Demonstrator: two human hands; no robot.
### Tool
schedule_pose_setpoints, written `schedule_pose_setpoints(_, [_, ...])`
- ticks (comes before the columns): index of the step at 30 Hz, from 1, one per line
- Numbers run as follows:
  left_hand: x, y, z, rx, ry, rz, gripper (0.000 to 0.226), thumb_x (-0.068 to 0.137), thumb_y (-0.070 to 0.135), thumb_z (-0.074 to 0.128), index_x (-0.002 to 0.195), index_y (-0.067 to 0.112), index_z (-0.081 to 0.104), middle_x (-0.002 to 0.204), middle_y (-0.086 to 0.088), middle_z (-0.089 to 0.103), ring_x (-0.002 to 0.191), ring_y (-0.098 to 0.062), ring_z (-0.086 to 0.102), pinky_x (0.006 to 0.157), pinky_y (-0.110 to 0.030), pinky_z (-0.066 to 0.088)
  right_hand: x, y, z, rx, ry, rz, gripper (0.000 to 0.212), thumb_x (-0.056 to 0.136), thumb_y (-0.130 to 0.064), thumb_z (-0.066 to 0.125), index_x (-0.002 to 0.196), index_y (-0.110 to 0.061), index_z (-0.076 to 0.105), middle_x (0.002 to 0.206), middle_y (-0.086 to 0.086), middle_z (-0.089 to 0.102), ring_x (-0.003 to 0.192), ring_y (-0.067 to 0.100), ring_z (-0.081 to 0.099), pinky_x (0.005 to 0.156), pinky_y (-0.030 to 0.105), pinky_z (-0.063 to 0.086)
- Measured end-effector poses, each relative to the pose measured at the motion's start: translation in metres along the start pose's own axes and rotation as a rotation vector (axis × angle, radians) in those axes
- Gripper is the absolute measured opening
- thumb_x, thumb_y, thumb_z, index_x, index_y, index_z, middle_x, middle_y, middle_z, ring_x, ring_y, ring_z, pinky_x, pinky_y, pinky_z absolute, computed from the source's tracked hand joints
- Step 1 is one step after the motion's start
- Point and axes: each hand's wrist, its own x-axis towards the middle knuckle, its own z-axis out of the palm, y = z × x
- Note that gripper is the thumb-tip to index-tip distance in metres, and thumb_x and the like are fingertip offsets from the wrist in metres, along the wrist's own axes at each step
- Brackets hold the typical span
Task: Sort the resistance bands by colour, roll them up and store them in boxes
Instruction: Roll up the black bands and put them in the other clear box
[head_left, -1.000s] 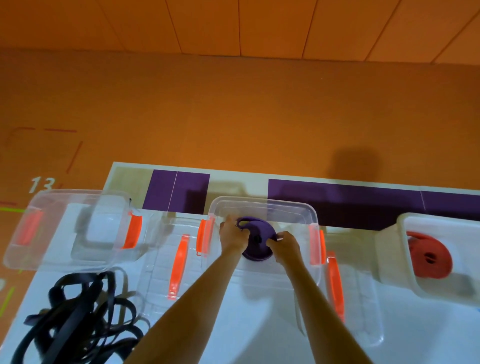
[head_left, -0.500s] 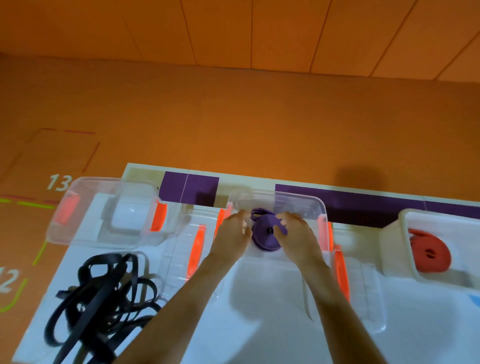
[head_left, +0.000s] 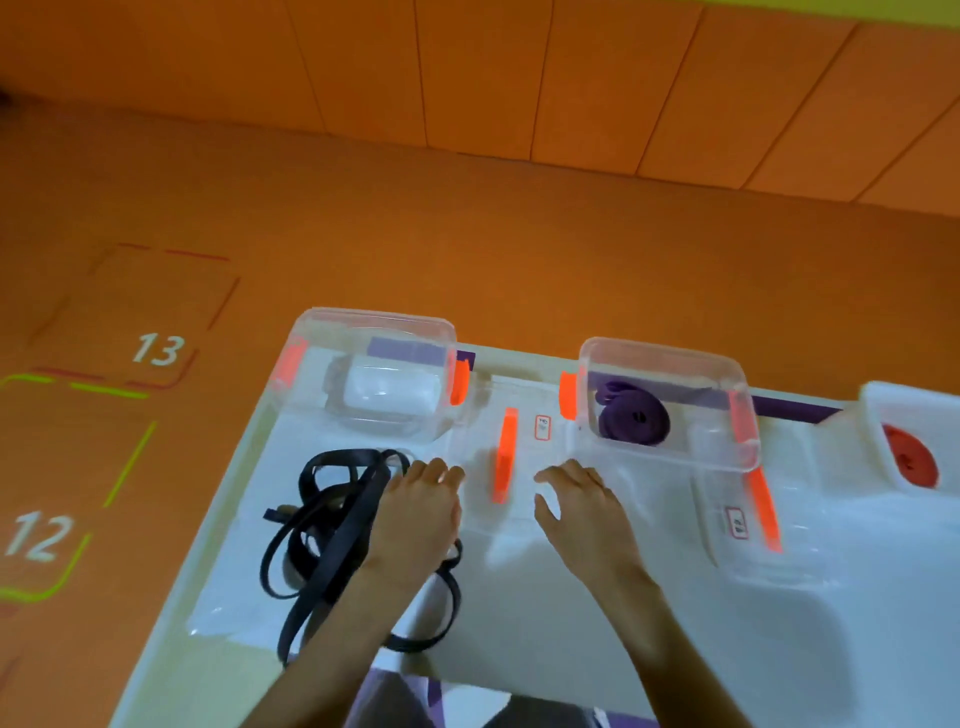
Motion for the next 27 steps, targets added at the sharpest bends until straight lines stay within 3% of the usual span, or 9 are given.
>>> schedule_pose_setpoints(3, [-0.043, -0.051, 0.011, -0.007, 0.041, -0.016, 0.026, 0.096, 0.019, 0.062, 0.119, 0.023, 0.073, 0.110, 0.001, 0.071, 0.104, -0.023, 0.068, 0.091, -0.042, 0.055, -0.016, -0.038, 0.046, 0.112, -0.107, 0.065, 0.027, 0.103, -0.029, 0.058, 0.129, -0.027, 0.066, 0.125, -0.006, 0.063, 0.118, 0.016, 0.060, 0.098, 0.032, 0.050])
schedule_pose_setpoints(6, [-0.077, -0.094, 0.028, -0.041, 0.127, -0.082, 0.014, 0.090, 0.024, 0.075, 0.103, 0.024, 0.079, 0.110, 0.000, 0.073, 0.103, -0.026, 0.070, 0.102, -0.057, 0.050, -0.024, -0.064, 0.086, 0.367, -0.185, 0.231, 0.022, 0.099, -0.020, 0.066, 0.121, -0.021, 0.071, 0.121, 0.001, 0.069, 0.106, 0.017, 0.067, 0.092, 0.026, 0.050])
schedule_pose_setpoints(9, [-0.101, -0.130, 0.046, -0.098, -0.011, -0.202, 0.032, 0.096, 0.043, 0.070, 0.124, 0.027, 0.070, 0.145, -0.001, 0.058, 0.131, -0.027, 0.058, 0.114, -0.059, 0.038, -0.031, -0.083, 0.126, 0.409, -0.295, 0.335, 0.031, 0.096, -0.023, 0.070, 0.126, -0.017, 0.067, 0.127, 0.005, 0.066, 0.111, 0.021, 0.065, 0.092, 0.030, 0.048])
schedule_pose_setpoints(12, [-0.113, -0.155, 0.064, -0.106, -0.259, -0.290, 0.062, 0.100, 0.053, 0.060, 0.154, 0.029, 0.040, 0.161, -0.001, 0.037, 0.146, -0.027, 0.042, 0.117, -0.054, 0.035, -0.041, -0.098, 0.160, 0.445, -0.375, 0.406, 0.037, 0.092, -0.021, 0.075, 0.126, -0.015, 0.063, 0.120, 0.005, 0.064, 0.104, 0.021, 0.063, 0.083, 0.029, 0.048])
schedule_pose_setpoints(16, [-0.121, -0.170, 0.080, -0.260, -0.337, -0.290, 0.053, 0.101, 0.036, 0.065, 0.149, 0.026, 0.044, 0.139, -0.003, 0.064, 0.128, -0.027, 0.063, 0.106, -0.044, 0.051, -0.053, -0.104, 0.184, 0.389, -0.249, 0.488, 0.028, 0.089, -0.003, 0.070, 0.116, -0.012, 0.067, 0.106, 0.005, 0.072, 0.088, 0.018, 0.064, 0.068, 0.022, 0.048])
schedule_pose_setpoints(20, [-0.120, -0.182, 0.085, -0.571, -0.205, -0.409, 0.048, 0.097, 0.026, 0.069, 0.143, 0.022, 0.058, 0.125, -0.002, 0.073, 0.116, -0.025, 0.069, 0.100, -0.036, 0.054, -0.057, -0.104, 0.173, 0.420, -0.073, 0.539, 0.022, 0.088, -0.004, 0.072, 0.106, -0.015, 0.068, 0.097, 0.003, 0.074, 0.081, 0.019, 0.068, 0.069, 0.028, 0.054])
schedule_pose_setpoints(22, [-0.113, -0.186, 0.078, -0.743, -0.123, -0.472, 0.043, 0.093, 0.023, 0.075, 0.135, 0.020, 0.065, 0.111, 0.001, 0.076, 0.102, -0.019, 0.072, 0.090, -0.029, 0.055, -0.056, -0.102, 0.163, 0.429, -0.037, 0.547, 0.023, 0.087, -0.010, 0.075, 0.107, -0.018, 0.067, 0.096, -0.001, 0.072, 0.085, 0.020, 0.066, 0.074, 0.030, 0.051])
schedule_pose_setpoints(24, [-0.104, -0.192, 0.068, -0.899, -0.085, -0.499, 0.040, 0.090, 0.018, 0.080, 0.128, 0.019, 0.069, 0.100, 0.005, 0.073, 0.091, -0.017, 0.072, 0.087, -0.031, 0.058, -0.054, -0.101, 0.155, 0.420, -0.010, 0.552, 0.024, 0.086, -0.012, 0.076, 0.107, -0.021, 0.068, 0.094, -0.002, 0.071, 0.087, 0.021, 0.065, 0.075, 0.030, 0.049])
schedule_pose_setpoints(27, [-0.089, -0.200, 0.049, -1.001, -0.063, -0.459, 0.040, 0.087, 0.013, 0.083, 0.123, 0.023, 0.069, 0.097, 0.007, 0.073, 0.090, -0.017, 0.073, 0.086, -0.041, 0.063, -0.048, -0.104, 0.148, 0.401, -0.001, 0.533, 0.022, 0.087, -0.013, 0.075, 0.107, -0.020, 0.071, 0.096, -0.005, 0.070, 0.091, 0.021, 0.066, 0.076, 0.028, 0.046])
